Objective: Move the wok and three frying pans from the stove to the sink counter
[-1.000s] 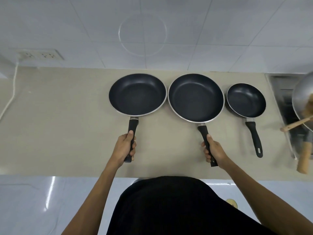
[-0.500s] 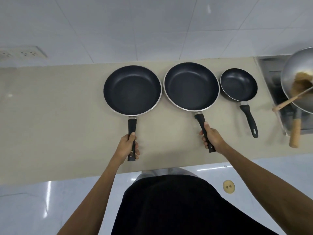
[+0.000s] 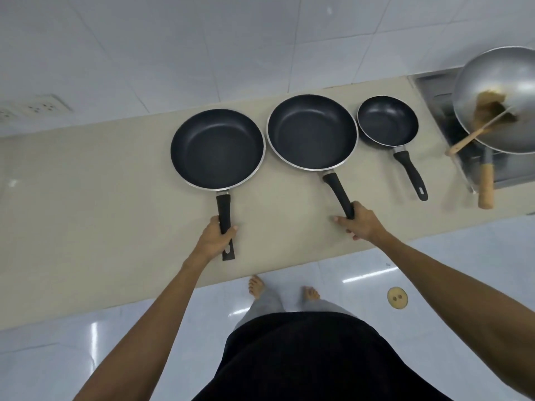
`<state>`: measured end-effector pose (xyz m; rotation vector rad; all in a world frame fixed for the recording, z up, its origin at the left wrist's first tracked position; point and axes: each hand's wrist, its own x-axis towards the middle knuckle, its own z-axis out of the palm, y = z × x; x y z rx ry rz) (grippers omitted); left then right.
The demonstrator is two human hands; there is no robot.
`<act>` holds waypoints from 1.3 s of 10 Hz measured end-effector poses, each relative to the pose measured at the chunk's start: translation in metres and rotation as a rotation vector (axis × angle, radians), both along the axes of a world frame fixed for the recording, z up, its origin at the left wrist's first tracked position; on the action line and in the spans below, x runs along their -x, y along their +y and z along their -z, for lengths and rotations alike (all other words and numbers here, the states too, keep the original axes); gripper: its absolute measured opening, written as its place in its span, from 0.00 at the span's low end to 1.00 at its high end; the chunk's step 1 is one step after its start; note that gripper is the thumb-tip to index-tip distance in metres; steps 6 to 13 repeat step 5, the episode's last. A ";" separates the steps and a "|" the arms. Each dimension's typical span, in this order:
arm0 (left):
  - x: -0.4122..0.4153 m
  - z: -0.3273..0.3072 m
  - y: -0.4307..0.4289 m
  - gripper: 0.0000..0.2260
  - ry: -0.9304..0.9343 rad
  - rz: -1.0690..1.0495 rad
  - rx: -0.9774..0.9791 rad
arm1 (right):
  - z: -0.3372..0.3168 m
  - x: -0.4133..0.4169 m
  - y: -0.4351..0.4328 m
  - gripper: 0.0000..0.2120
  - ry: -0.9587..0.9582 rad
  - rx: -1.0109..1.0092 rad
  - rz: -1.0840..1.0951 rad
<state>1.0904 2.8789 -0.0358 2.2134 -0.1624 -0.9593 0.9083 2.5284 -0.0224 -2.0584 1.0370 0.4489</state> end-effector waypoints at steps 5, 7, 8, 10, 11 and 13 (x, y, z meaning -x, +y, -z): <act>0.112 -0.057 0.007 0.41 -0.340 0.343 -0.529 | -0.031 0.110 -0.013 0.38 0.028 0.331 -0.562; 0.112 -0.057 0.007 0.41 -0.340 0.343 -0.529 | -0.031 0.110 -0.013 0.38 0.028 0.331 -0.562; 0.112 -0.057 0.007 0.41 -0.340 0.343 -0.529 | -0.031 0.110 -0.013 0.38 0.028 0.331 -0.562; 0.112 -0.057 0.007 0.41 -0.340 0.343 -0.529 | -0.031 0.110 -0.013 0.38 0.028 0.331 -0.562; 0.112 -0.057 0.007 0.41 -0.340 0.343 -0.529 | -0.031 0.110 -0.013 0.38 0.028 0.331 -0.562; 0.112 -0.057 0.007 0.41 -0.340 0.343 -0.529 | -0.031 0.110 -0.013 0.38 0.028 0.331 -0.562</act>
